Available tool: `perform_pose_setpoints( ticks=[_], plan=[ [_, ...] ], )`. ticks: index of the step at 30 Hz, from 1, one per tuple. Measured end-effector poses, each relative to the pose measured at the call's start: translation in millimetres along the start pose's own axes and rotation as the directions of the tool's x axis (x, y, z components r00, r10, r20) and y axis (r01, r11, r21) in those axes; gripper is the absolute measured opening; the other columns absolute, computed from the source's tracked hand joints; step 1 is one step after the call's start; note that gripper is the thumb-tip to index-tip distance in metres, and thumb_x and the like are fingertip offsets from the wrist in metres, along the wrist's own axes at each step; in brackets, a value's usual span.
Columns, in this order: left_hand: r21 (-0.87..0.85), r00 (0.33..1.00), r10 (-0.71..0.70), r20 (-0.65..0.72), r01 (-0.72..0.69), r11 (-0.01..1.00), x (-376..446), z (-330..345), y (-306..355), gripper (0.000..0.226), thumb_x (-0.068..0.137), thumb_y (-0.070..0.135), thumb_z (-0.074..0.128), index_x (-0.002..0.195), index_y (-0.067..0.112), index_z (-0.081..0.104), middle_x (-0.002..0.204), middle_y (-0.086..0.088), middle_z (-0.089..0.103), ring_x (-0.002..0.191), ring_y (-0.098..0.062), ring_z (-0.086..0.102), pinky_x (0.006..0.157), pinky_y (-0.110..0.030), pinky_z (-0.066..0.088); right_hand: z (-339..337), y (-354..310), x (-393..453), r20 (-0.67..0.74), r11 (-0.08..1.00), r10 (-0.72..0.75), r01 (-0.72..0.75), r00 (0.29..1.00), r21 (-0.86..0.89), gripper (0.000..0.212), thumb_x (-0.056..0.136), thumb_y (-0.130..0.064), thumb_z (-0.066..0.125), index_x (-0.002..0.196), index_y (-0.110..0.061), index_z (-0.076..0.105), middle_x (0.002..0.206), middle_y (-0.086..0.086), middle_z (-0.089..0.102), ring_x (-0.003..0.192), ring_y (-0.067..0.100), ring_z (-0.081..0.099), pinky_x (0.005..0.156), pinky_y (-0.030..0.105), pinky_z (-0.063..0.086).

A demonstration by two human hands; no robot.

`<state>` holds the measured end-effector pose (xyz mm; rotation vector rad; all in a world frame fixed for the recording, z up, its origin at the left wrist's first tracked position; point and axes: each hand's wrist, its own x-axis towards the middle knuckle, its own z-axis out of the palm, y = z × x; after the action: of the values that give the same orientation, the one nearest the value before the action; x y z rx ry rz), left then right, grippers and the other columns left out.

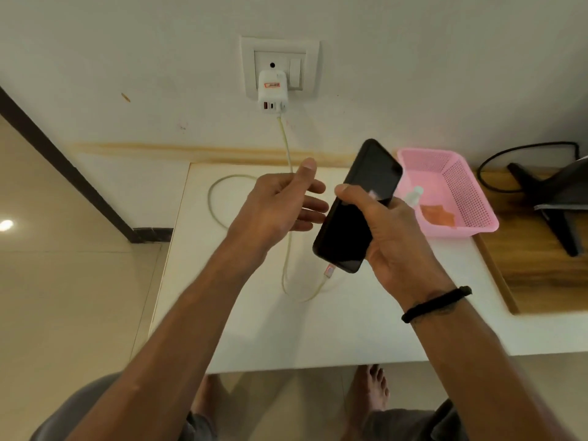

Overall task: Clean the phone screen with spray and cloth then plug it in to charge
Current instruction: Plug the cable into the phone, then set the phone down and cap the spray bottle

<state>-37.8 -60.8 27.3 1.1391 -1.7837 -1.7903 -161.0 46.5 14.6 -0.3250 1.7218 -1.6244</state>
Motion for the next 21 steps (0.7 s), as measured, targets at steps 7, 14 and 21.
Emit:
perform_pose_setpoints(
  ticks=[7, 14, 21],
  plan=[
    [0.338, 0.984, -0.153, 0.096, 0.112, 0.934, 1, 9, -17, 0.070, 0.102, 0.066, 0.025, 0.113, 0.016, 0.073, 0.099, -0.005, 0.078, 0.087, -0.025, 0.077, 0.087, -0.042, 0.062, 5, 32, 10, 0.160, 0.967, 0.147, -0.107, 0.976, -0.232, 0.030, 0.079, -0.027, 0.086, 0.103, -0.013, 0.076, 0.094, 0.009, 0.082, 0.092, 0.027, 0.080, 0.083, 0.039, 0.065],
    [0.511, 0.963, -0.255, 0.085, 0.178, 0.841, 10, 24, -36, 0.077, 0.100, 0.068, 0.021, 0.114, 0.009, 0.070, 0.096, -0.005, 0.078, 0.079, -0.023, 0.078, 0.080, -0.038, 0.063, 3, 57, 24, 0.050, 0.877, 0.173, -0.131, 0.984, -0.462, 0.082, 0.047, -0.052, 0.085, 0.109, -0.004, 0.063, 0.063, -0.009, 0.072, 0.055, 0.004, 0.072, 0.046, 0.011, 0.050],
    [0.588, 0.933, -0.355, 0.053, 0.258, 0.767, 15, 37, -44, 0.072, 0.099, 0.072, 0.017, 0.110, 0.016, 0.061, 0.110, -0.002, 0.071, 0.079, -0.025, 0.078, 0.056, -0.027, 0.041, 3, 69, 28, 0.047, 0.780, 0.231, -0.156, 0.972, -0.606, 0.118, 0.054, -0.061, 0.073, 0.151, -0.008, 0.032, 0.082, -0.004, 0.065, 0.065, 0.008, 0.068, 0.047, 0.018, 0.048]
  ],
)
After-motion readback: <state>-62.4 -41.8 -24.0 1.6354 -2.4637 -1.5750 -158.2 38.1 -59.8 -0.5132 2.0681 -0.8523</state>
